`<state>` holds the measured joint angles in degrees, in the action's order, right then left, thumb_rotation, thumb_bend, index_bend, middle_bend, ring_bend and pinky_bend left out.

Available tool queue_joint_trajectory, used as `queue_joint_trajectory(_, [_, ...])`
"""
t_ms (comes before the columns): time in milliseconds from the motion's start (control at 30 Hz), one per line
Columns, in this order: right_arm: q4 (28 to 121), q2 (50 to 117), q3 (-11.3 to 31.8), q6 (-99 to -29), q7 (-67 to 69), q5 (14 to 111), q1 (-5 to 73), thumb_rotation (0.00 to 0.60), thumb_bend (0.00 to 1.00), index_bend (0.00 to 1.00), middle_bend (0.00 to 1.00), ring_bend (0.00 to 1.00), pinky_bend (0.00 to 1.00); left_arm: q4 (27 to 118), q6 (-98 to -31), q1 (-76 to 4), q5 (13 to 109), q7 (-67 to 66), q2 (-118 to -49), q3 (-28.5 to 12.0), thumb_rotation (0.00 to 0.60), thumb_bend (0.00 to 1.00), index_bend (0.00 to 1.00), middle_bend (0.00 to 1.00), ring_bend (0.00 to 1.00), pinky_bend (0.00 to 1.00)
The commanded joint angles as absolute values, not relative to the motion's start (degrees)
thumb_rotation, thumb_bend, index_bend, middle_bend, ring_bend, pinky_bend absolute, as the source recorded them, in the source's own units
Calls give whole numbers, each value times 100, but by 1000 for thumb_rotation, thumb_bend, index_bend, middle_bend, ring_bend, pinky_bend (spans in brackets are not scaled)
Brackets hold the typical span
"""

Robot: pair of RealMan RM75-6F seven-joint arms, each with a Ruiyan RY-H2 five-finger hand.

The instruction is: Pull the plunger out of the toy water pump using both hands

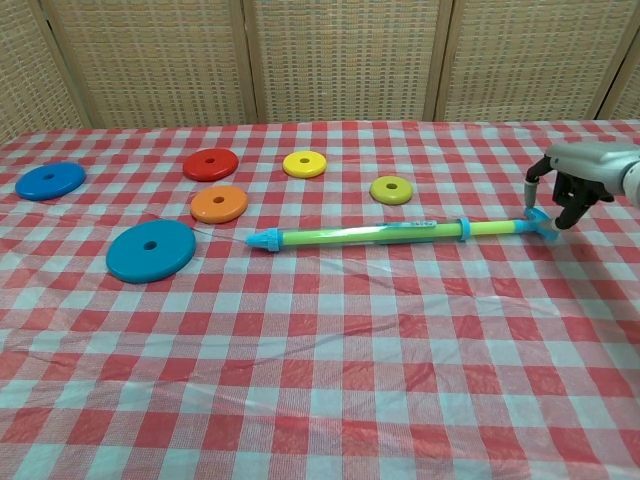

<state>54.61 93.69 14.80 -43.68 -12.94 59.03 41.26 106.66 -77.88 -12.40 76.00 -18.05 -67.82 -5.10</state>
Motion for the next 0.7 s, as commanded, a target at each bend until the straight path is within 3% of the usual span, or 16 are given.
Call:
queue_joint_trajectory(33, [5264,9479,1464,-4245,-1206,5886,4191,600,503,482,1000,1000,859,10659,-7767,-1270,7547,-1826,-6793,-541,600,181,0,0,0,0])
queue_joint_trajectory(533, [4683,9828,1365,-4008,-907,6024,4301,600,504,506,1000,1000,859,10627,-7663,-1422,7368,-1908,-6873,-619,600,181,0,0,0,0])
queue_joint_trajectory(700, [4565,9911,1348,-4033,-867,6073,4299,600,505,577,1000,1000,859,10620,-7645,-1441,7352,-1872,-6867,-611,600,182,0,0,0,0])
